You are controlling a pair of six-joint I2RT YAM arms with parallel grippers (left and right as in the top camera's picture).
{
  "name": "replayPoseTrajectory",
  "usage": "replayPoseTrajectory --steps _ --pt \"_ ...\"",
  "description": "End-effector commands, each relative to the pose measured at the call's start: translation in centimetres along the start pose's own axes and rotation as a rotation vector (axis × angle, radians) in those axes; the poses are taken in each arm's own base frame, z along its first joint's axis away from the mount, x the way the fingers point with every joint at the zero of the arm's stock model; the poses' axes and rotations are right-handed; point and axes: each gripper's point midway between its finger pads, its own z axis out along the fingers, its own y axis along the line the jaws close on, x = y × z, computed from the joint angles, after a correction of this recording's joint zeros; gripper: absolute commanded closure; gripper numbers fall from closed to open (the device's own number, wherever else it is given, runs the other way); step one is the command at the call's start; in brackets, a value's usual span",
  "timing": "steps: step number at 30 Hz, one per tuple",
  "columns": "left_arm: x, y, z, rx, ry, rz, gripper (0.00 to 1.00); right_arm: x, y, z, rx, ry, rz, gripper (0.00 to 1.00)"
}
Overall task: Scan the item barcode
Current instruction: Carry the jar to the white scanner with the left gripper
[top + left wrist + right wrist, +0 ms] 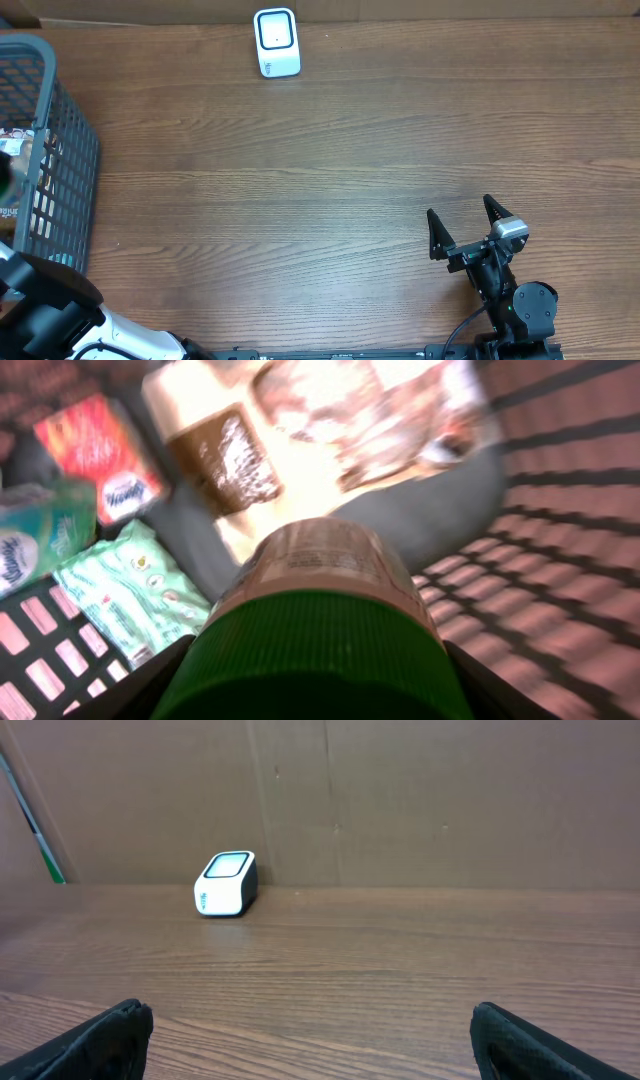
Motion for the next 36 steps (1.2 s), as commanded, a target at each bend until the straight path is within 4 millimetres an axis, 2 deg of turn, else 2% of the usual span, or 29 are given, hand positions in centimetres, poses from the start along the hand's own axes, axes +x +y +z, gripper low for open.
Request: replayPoseTrajectory --steps 1,5,8,12,13,16,20,27,29,30,36 --pt "-2.3 -4.0 -7.0 0.193 -0.137 0.032 0.58 0.2 -0.1 0.0 -0.001 -0.003 0.007 0.0" --pt "-2.3 -6.7 -12.9 0.335 -0.218 0.075 0.59 0.2 -0.1 0.0 -0.001 -0.003 0.007 0.0" --pt "-1.0 -8.6 -16.8 0.415 -0.268 0.126 0.6 0.2 -0.1 0.0 -0.001 -0.003 0.007 0.0" --pt "2.3 -11.2 -20.3 0.479 -0.295 0.242 0.6 0.2 -0.1 0.0 -0.001 -0.003 0.007 0.0" --pt "4.1 -12.5 -21.2 0.505 -0.289 0.302 0.59 0.2 0.0 0.0 -0.001 -0.003 0.007 0.0" --pt "7.4 -14.8 -21.9 0.543 -0.251 0.414 0.59 0.2 -0.1 0.0 -0.001 -0.003 0.007 0.0" --pt "12.0 -17.5 -21.4 0.541 -0.174 0.565 0.59 0.2 -0.1 0.0 -0.001 -0.003 0.007 0.0" --pt "21.0 -22.1 -18.8 0.492 -0.036 0.876 0.59 0.2 -0.1 0.0 -0.001 -0.003 0.007 0.0" --pt "23.7 -22.7 -17.0 0.425 0.007 0.955 0.59 0.2 -0.1 0.0 -0.001 -0.003 0.007 0.0" --pt "26.0 -23.1 -15.2 0.367 0.058 1.006 0.58 0.2 -0.1 0.0 -0.001 -0.003 0.007 0.0" --pt "32.1 -23.4 -9.4 0.252 0.223 1.131 0.59 0.2 -0.1 0.0 -0.001 -0.003 0.007 0.0"
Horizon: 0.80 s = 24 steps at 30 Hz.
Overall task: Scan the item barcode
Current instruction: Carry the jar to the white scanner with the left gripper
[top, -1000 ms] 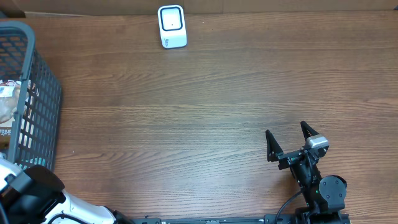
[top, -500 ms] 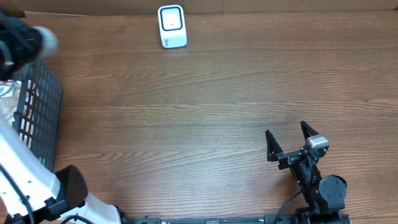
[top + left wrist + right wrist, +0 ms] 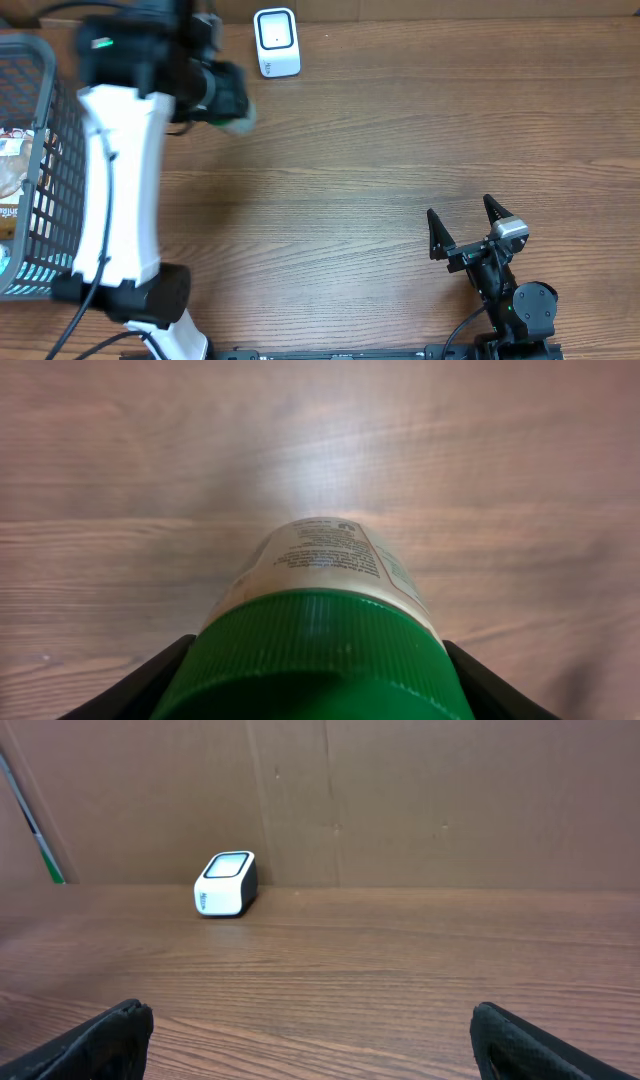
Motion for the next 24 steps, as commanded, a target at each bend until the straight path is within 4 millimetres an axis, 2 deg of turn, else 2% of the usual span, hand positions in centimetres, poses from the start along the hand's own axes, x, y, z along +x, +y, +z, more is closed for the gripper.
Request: replayPoseTrajectory --steps 1,7,12,18,24 --pt "1.3 -0.9 4.8 -0.048 0.11 0.039 0.59 0.2 -0.1 0.0 0.0 -0.003 0.008 0.0" --pt "2.9 -2.1 11.2 -0.062 0.205 0.074 0.58 0.2 -0.1 0.0 0.0 -0.003 0.008 0.0" --pt "3.8 -1.9 15.9 -0.083 0.265 0.067 0.58 0.2 -0.1 0.0 0.0 -0.003 0.008 0.0" --pt "4.2 -1.4 19.8 -0.107 0.311 0.042 0.59 0.2 -0.1 0.0 0.0 -0.003 0.008 0.0" --pt "4.1 -1.5 22.9 -0.114 0.323 0.02 0.59 0.2 -0.1 0.0 0.0 -0.003 0.008 0.0"
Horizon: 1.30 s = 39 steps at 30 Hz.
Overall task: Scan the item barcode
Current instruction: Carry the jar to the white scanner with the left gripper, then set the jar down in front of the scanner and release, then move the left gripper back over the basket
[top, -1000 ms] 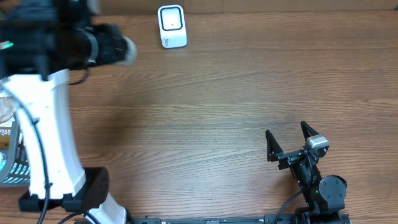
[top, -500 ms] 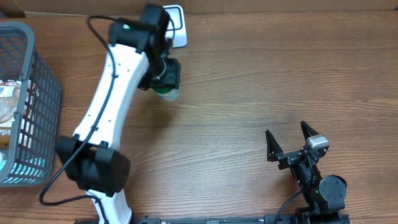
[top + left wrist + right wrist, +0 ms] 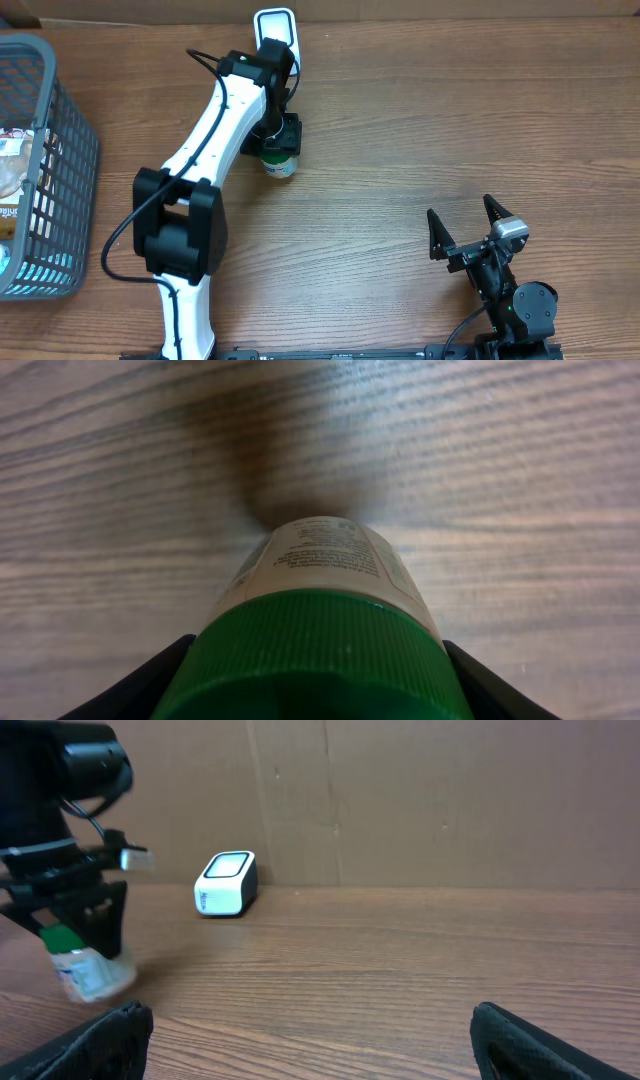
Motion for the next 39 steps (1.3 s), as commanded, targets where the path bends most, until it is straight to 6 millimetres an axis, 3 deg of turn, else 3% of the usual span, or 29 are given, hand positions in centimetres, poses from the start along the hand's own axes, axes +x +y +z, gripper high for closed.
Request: replayPoseTrajectory --steps 1,7,10,16,23,26,29,35,39 --pt "-0.2 -0.2 1.6 -0.016 0.015 -0.028 0.59 0.2 -0.1 0.0 -0.001 -0.002 0.007 0.0" --pt "-0.9 -1.0 3.0 -0.02 0.0 -0.022 0.57 0.2 -0.1 0.0 -0.001 -0.002 0.007 0.0" --pt "-1.3 -1.5 3.1 -0.015 -0.019 -0.013 0.51 0.2 -0.1 0.0 -0.001 -0.002 0.007 0.0" --pt "-1.2 -1.7 3.1 -0.014 -0.018 -0.007 0.32 0.2 -0.1 0.0 -0.001 -0.002 0.007 0.0" --pt "-1.3 -1.6 2.2 -0.014 -0.023 -0.01 0.03 0.2 -0.1 0.0 -0.001 -0.002 0.007 0.0" --pt "-1.9 -1.5 0.2 -0.013 -0.043 -0.015 0.01 0.2 -0.1 0.0 -0.001 -0.002 0.007 0.0" --pt "-2.9 -1.4 -3.1 -0.015 -0.084 -0.022 0.01 0.2 -0.1 0.0 -0.001 -0.002 0.007 0.0" --pt "-4.0 -0.8 -11.1 0.013 -0.198 -0.042 0.0 0.2 -0.1 0.0 -0.001 -0.002 0.007 0.0" --pt "-3.8 0.6 -17.0 0.037 -0.301 -0.065 0.0 0.2 -0.1 0.0 -0.001 -0.002 0.007 0.0"
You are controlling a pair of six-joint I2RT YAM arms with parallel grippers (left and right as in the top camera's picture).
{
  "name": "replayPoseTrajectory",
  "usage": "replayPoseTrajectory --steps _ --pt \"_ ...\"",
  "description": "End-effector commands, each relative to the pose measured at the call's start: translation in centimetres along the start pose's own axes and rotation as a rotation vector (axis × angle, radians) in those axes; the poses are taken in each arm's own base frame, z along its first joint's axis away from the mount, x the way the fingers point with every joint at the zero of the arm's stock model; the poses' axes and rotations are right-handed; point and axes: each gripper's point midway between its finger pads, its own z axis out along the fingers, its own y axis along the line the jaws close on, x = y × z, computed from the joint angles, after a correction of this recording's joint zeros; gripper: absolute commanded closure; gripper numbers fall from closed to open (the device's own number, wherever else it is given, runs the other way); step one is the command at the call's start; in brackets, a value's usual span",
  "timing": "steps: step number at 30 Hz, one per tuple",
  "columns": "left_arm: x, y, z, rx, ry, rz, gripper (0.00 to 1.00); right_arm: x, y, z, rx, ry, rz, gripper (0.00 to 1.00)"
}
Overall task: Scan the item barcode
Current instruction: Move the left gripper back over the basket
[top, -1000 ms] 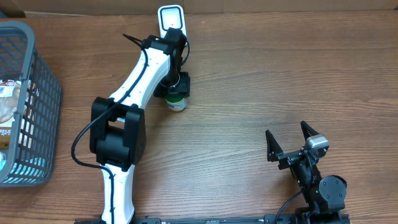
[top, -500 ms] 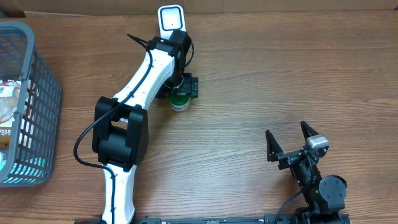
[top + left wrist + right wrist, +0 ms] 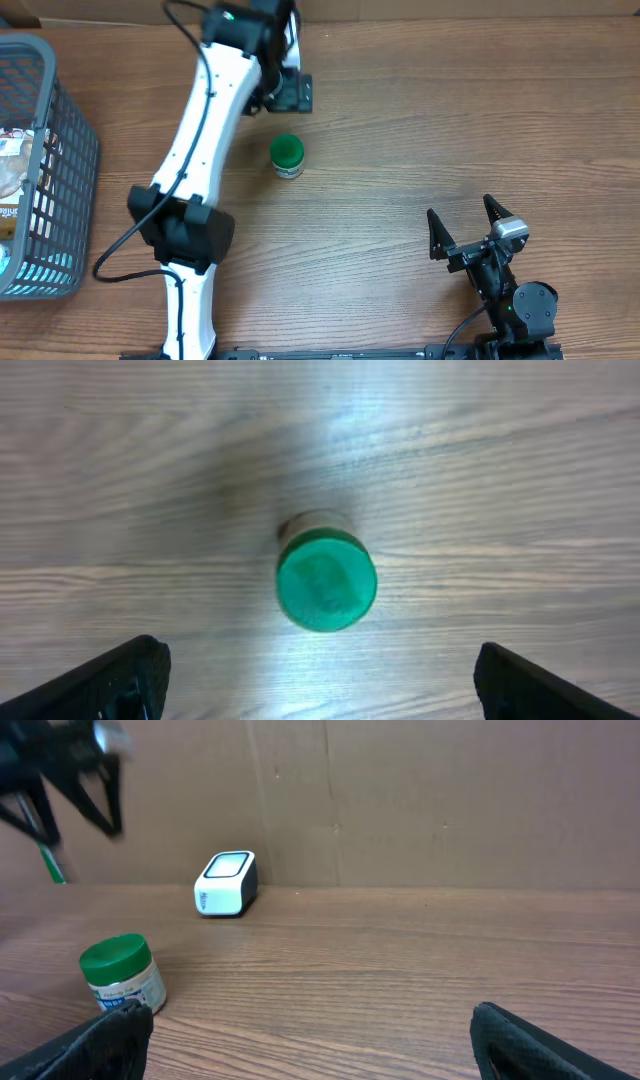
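A small jar with a green lid (image 3: 287, 156) stands upright on the wooden table, alone and touched by nothing. The left wrist view looks straight down on the jar (image 3: 326, 580), and it also shows at the left of the right wrist view (image 3: 122, 974). My left gripper (image 3: 286, 92) hangs open above and behind it, near the table's far edge, its fingers (image 3: 140, 672) wide apart. The white barcode scanner (image 3: 227, 883) stands at the back; from overhead my left arm hides it. My right gripper (image 3: 461, 212) rests open and empty at the front right.
A grey wire basket (image 3: 62, 150) with packaged goods stands at the left edge. A brown cardboard wall (image 3: 400, 800) closes the back of the table. Bare wood lies between the jar and the right gripper.
My left gripper was shut on the jar, which was down at the table. Now it is open, higher and farther back over the scanner, and the jar stands free.
My left gripper first held the green-lidded jar over the basket's goods. Then it held the jar over the table near the scanner. Then the jar was low on the wood in front of the scanner, still gripped. Now it stands released. The right arm never moved.
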Motion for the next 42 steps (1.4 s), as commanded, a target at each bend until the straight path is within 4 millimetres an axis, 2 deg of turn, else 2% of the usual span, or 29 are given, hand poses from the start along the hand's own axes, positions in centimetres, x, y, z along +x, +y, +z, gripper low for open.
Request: replayPoseTrajectory --steps 1,4,9,12,14,18,21,23,26,35,39,42 --pt "-1.8 1.7 -5.5 0.017 -0.144 -0.029 0.0 0.2 -0.1 0.0 0.0 -0.003 0.007 0.0" --pt "-2.6 2.7 -9.6 0.067 -0.255 -0.032 0.0 0.2 -0.1 0.0 0.0 -0.003 0.007 0.0" --pt "-1.9 6.9 -15.8 0.065 -0.403 -0.121 0.0 0.2 -0.1 0.0 0.0 -0.003 0.007 0.0" --pt "-1.1 10.5 -19.2 0.042 -0.485 -0.197 0.0 0.2 -0.1 0.0 0.0 -0.003 0.007 0.0" --pt "0.0 14.1 -22.0 0.011 -0.557 -0.281 0.0 0.2 -0.1 0.0 0.0 -0.003 0.007 0.0" --pt "2.0 19.4 -25.1 -0.044 -0.637 -0.425 0.01 0.2 -0.1 0.0 0.0 -0.003 0.007 0.0" --pt "3.5 23.0 -26.3 -0.073 -0.668 -0.547 0.0 0.2 -0.1 0.0 0.0 -0.003 0.007 0.0" --pt "4.6 25.5 -26.5 -0.103 -0.669 -0.635 0.0 0.2 -0.1 0.0 0.0 -0.003 0.007 0.0" --pt "5.9 28.7 -25.7 -0.137 -0.633 -0.745 0.01 0.2 -0.1 0.0 0.0 -0.003 0.007 0.0" --pt "11.7 37.3 -19.3 -0.203 -0.39 -1.069 0.0 0.2 -0.1 0.0 0.0 -0.003 0.007 0.0" --pt "14.0 40.2 -16.7 -0.212 -0.323 -1.167 0.0 0.2 -0.1 0.0 0.0 -0.003 0.007 0.0" --pt "15.5 41.7 -14.5 -0.211 -0.27 -1.218 0.0 0.2 -0.1 0.0 0.0 -0.003 0.007 0.0"
